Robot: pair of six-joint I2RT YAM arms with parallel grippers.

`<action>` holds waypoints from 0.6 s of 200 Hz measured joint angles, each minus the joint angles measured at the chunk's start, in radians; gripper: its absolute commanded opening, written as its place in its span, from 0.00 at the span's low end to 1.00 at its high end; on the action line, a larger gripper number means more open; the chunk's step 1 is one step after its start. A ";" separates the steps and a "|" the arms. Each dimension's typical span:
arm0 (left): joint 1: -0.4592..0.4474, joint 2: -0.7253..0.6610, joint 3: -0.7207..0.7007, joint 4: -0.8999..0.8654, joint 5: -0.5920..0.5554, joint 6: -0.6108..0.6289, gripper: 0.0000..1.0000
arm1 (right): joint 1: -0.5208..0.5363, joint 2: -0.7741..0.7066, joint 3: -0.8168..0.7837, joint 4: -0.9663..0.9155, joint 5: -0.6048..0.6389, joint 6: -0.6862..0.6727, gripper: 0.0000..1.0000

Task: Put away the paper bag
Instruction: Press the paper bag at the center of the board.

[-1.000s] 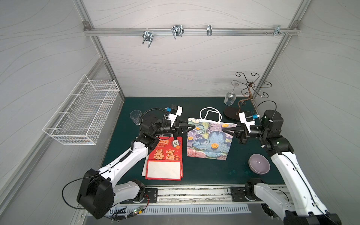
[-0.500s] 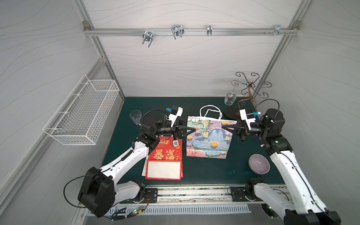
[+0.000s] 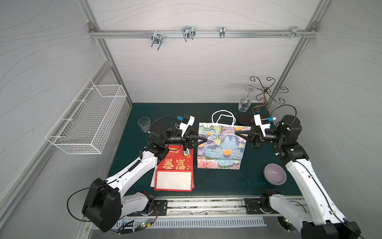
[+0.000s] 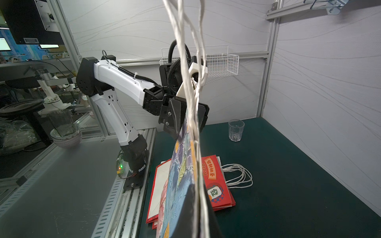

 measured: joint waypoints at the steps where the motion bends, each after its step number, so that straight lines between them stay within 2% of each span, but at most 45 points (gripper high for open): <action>1: 0.000 0.000 -0.001 -0.001 0.000 0.000 0.41 | 0.000 0.000 0.000 0.002 0.000 0.002 0.00; 11: 0.000 -0.004 -0.011 -0.026 -0.001 0.020 0.38 | 0.000 0.000 0.000 0.016 0.002 0.011 0.00; 32: 0.000 -0.006 -0.040 -0.055 0.001 0.035 0.14 | -0.002 0.000 0.000 0.025 0.008 0.022 0.00; 49: 0.000 -0.007 -0.050 -0.064 0.008 0.051 0.00 | -0.002 0.001 -0.003 0.027 0.012 0.027 0.00; 80: 0.000 -0.016 -0.050 -0.071 0.021 0.057 0.00 | -0.003 0.006 -0.006 0.040 0.022 0.035 0.00; 83: 0.000 -0.018 -0.050 -0.071 0.021 0.058 0.05 | -0.003 0.006 -0.006 0.043 0.023 0.036 0.00; 92: 0.000 -0.019 -0.050 -0.075 0.019 0.065 0.28 | -0.003 0.006 -0.006 0.048 0.023 0.039 0.00; 97: 0.000 -0.022 -0.050 -0.080 0.017 0.071 0.35 | -0.003 0.006 -0.007 0.052 0.024 0.043 0.00; 105: 0.000 -0.026 -0.051 -0.091 0.013 0.079 0.42 | -0.004 0.006 -0.007 0.061 0.026 0.049 0.00; 120: 0.000 -0.034 -0.064 -0.102 0.003 0.083 0.45 | -0.008 0.006 -0.007 0.078 0.030 0.061 0.00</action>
